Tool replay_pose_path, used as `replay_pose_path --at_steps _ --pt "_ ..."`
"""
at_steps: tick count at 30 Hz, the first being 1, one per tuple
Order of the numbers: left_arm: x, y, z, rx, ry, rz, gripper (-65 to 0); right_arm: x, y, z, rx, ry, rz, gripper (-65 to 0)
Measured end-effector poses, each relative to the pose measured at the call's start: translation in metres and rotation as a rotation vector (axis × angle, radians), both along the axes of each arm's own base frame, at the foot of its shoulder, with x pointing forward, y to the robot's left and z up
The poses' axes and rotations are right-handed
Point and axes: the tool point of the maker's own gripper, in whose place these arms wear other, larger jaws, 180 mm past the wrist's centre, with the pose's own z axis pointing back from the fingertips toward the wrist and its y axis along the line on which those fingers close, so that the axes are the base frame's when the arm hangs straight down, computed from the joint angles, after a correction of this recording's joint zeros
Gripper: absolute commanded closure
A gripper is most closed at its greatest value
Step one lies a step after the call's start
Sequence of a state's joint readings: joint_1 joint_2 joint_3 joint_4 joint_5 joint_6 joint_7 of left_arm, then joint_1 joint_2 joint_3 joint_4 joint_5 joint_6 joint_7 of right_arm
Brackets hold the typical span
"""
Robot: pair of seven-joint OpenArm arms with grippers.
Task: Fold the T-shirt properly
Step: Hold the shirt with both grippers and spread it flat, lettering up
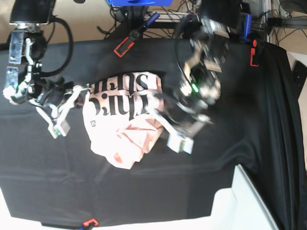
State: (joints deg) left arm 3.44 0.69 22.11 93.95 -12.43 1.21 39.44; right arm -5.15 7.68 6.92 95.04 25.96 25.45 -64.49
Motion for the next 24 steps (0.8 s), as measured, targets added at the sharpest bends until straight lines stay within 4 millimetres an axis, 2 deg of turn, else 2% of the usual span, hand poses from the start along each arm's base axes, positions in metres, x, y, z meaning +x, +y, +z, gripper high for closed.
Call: replay_pose_path --at_steps 4,7,9,15,18,24 --pt "-0.033 -0.045 -0.008 -0.006 0.032 -0.134 0.0 -0.002 -0.002 -0.009 0.011 0.019 -0.012 0.0" --pt "-0.044 -0.068 -0.025 -0.006 0.076 -0.205 0.0 -0.006 0.001 -0.016 0.018 0.038 -0.008 0.0" --pt "-0.035 -0.070 -0.035 -0.004 0.061 -0.197 0.0 -0.002 0.002 -0.013 0.027 0.021 -0.011 0.0" --pt "-0.003 -0.056 -0.072 0.063 0.080 -0.169 0.0 -0.003 0.004 -0.014 0.034 0.025 -0.011 0.0" --pt "0.010 -0.059 -0.074 0.061 0.071 -0.161 0.0 -0.004 0.003 -0.014 0.030 0.025 -0.012 0.0" --pt "0.049 -0.060 -0.064 0.085 0.042 -0.158 0.0 -0.011 0.002 -0.019 0.028 0.040 -0.012 0.0"
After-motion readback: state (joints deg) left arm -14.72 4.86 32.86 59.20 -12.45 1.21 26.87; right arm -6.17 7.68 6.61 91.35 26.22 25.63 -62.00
